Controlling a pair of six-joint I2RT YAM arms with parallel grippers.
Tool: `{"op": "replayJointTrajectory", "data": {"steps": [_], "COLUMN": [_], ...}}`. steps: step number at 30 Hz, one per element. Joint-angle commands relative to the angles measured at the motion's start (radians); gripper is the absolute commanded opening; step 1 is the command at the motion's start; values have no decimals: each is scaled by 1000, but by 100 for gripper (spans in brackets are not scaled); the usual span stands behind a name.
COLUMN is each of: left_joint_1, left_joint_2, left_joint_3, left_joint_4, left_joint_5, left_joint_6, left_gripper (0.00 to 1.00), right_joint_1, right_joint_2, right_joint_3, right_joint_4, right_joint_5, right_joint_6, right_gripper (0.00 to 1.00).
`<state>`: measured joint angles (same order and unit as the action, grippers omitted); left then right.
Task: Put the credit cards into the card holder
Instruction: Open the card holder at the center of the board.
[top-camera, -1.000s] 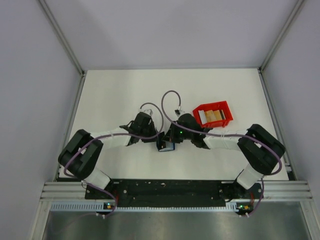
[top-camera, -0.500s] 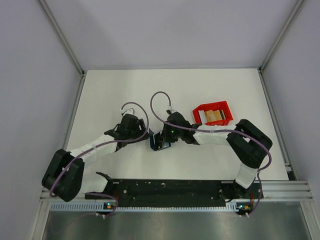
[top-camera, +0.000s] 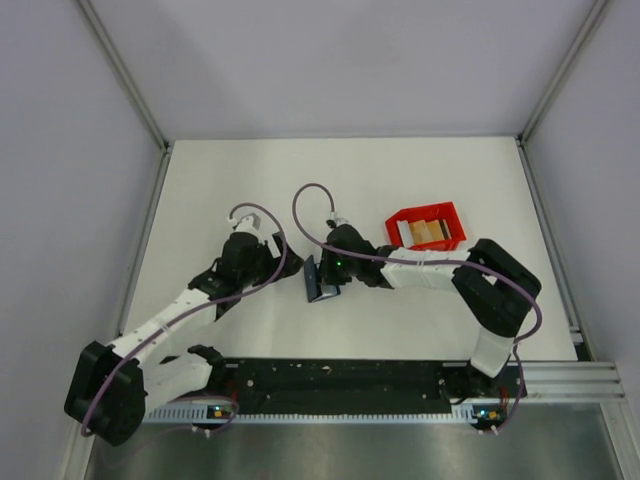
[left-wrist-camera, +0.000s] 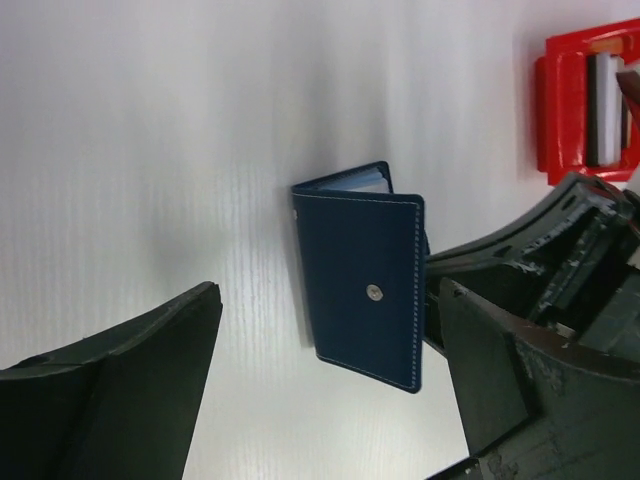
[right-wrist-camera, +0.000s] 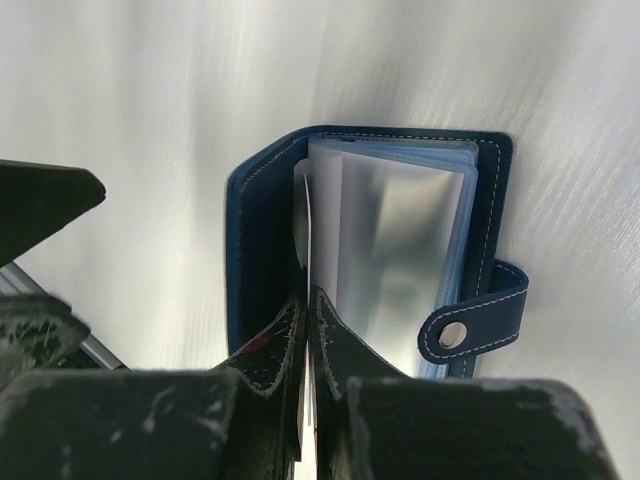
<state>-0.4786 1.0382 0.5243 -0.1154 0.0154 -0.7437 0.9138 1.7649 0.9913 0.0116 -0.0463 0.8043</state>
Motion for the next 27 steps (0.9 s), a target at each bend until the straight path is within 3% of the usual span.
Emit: {"op": "replayJointTrajectory", "data": {"steps": [1,10,27], "left_joint_1": [0,-11,-14], "left_joint_2": [14,121,152], "left_joint_3": [-4,43,68], "left_joint_4": [106,126,118], "left_joint_5": [133,149,97], "left_joint_6": [-11,-33,-45], "left_gripper": [93,93,96], "right_joint_1": [14,14,31], "right_joint_2": [24,11,-65], "right_joint_3": [43,13,-19], "right_joint_4": [-7,77,122], "right_joint_5": [25,-20,-15], "right_joint_6": [-17,-2,-34], "right_gripper": [0,0,0]}}
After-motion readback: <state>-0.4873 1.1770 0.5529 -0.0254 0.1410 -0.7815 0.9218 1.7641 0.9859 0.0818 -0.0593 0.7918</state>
